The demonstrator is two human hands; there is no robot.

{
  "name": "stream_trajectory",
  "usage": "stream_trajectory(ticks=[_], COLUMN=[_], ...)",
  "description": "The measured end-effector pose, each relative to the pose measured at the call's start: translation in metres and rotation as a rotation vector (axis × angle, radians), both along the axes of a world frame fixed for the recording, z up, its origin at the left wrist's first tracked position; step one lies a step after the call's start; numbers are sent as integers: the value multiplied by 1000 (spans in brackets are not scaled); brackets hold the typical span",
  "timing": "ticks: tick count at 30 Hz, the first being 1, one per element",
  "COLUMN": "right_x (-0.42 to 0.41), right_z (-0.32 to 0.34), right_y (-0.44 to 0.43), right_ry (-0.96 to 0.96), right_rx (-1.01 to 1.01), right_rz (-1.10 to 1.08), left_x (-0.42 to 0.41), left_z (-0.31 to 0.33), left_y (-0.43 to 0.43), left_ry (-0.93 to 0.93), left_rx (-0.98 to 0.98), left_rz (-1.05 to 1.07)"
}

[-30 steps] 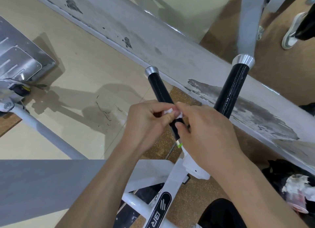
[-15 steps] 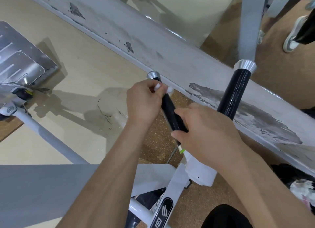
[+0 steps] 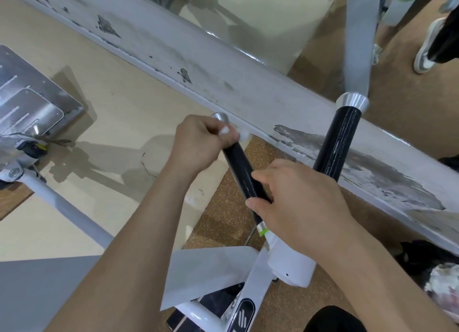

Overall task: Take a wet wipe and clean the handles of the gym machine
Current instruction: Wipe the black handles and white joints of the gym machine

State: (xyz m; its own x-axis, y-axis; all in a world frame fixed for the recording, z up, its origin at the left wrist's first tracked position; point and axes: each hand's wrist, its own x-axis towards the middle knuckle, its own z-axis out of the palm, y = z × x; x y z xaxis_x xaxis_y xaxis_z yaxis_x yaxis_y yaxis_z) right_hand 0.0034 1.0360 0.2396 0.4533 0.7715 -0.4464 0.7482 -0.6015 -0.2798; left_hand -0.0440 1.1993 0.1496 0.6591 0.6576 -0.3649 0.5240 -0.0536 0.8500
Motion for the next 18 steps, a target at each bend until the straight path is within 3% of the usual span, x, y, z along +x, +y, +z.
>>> stream_trajectory(ticks=[2, 6, 8, 11, 13, 18], right_x=[2, 5, 7, 9, 11, 13], right_z=[-1, -2, -1, -1, -2, -3], right_y=[0, 3, 4, 5, 6, 9], right_ry=[7, 53, 70, 74, 73, 112], right_rx=[-9, -14, -13, -2, 1, -18], right_rz=[4, -9, -9, -13, -25, -71], left_x=[-4, 14, 19, 11, 7, 23], left_z=[1, -13, -18, -20, -23, -29], left_y=[-4, 13, 26, 23, 11, 26], left_ry=[-7, -43, -56, -122, -120, -92], left_rx=[-3, 181, 142, -18, 5, 141], left_rz=[-41, 151, 219, 125, 65, 258])
